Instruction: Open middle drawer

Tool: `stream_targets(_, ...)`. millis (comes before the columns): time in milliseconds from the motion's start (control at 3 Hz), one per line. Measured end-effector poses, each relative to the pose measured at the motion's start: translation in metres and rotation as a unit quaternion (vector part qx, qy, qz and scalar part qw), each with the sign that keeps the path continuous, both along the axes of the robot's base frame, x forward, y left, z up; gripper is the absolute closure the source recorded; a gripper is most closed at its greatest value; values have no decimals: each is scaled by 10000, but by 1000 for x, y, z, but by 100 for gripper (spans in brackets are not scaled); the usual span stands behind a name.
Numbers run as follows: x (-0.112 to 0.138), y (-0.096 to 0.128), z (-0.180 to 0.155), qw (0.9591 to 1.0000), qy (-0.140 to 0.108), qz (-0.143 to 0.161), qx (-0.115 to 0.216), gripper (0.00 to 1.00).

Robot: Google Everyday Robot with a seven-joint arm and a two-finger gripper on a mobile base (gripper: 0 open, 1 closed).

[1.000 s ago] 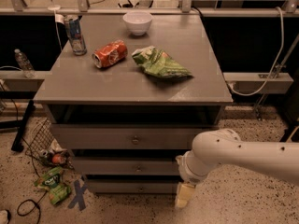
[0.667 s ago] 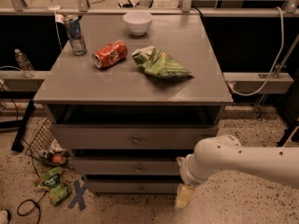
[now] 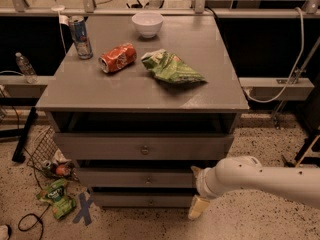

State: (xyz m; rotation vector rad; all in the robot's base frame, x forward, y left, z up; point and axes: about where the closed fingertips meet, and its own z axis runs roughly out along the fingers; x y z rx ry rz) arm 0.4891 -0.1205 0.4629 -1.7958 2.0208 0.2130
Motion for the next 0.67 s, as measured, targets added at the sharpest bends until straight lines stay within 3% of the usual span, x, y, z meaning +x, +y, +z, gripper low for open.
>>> stream_targets(333,19,8,-12,9997,-197,86,76,0)
stream_targets(667,56,25,-36,9989,-400,199,120,0)
